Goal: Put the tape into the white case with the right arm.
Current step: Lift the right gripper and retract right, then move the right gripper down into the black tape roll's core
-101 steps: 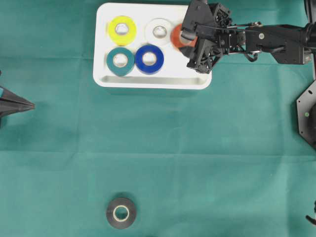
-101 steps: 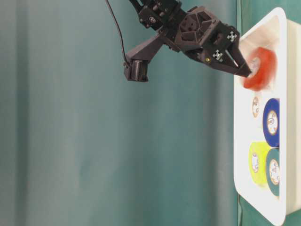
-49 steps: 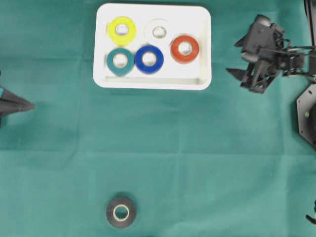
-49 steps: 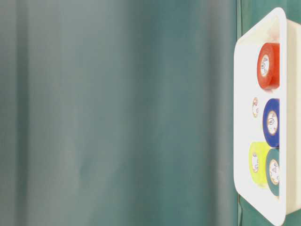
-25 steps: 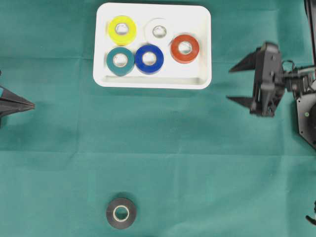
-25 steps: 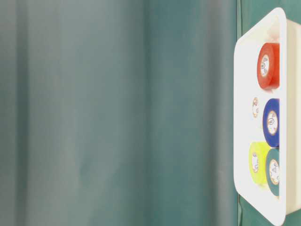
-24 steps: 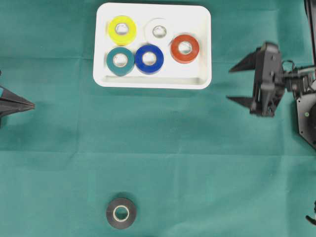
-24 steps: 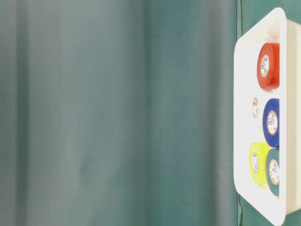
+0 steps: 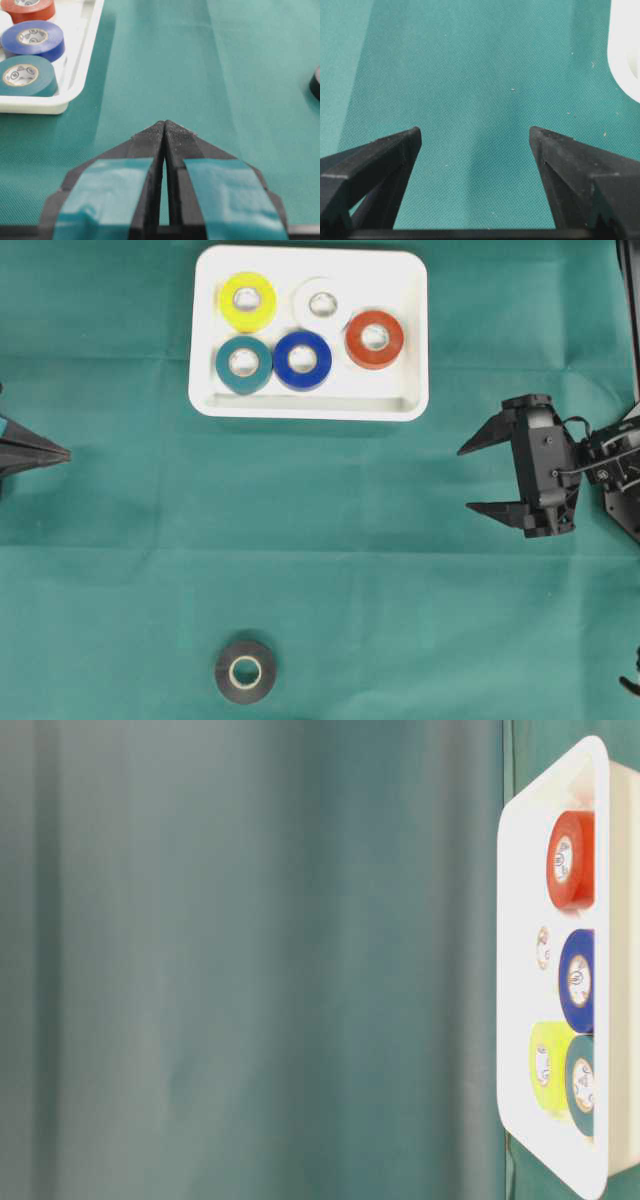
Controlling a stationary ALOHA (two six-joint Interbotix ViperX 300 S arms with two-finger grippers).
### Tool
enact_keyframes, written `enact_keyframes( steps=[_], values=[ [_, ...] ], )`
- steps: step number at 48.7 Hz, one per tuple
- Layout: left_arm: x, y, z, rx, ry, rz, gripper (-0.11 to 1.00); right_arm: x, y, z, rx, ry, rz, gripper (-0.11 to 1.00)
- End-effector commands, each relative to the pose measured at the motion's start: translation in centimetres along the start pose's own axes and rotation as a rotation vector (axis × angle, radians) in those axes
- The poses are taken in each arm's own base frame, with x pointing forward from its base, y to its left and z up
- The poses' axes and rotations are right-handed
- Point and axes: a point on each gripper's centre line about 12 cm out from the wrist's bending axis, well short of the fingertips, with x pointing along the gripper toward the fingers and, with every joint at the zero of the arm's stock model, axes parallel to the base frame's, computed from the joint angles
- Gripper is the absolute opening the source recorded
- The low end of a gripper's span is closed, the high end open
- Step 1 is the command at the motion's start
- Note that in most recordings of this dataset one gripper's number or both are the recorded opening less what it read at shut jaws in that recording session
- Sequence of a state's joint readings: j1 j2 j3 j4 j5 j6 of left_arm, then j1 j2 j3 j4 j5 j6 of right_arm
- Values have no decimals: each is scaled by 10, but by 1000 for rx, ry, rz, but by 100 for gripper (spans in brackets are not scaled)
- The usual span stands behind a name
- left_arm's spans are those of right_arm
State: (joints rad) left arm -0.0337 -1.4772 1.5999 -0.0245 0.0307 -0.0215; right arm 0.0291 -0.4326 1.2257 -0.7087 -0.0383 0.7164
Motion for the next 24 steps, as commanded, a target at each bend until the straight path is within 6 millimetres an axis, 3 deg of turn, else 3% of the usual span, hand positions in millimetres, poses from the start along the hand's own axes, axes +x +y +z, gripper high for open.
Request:
enact_keyframes(
  steps=[1, 15, 24],
  values=[
    [1, 0, 6, 0, -8, 3, 1, 0, 2, 4, -1, -13, 7, 65],
    [0, 0, 6, 0, -9, 3, 1, 2, 4, 8, -7, -20, 17, 65],
    [0, 0, 6, 1, -9, 3, 1, 19, 16, 28, -43, -10, 51, 65]
  ],
)
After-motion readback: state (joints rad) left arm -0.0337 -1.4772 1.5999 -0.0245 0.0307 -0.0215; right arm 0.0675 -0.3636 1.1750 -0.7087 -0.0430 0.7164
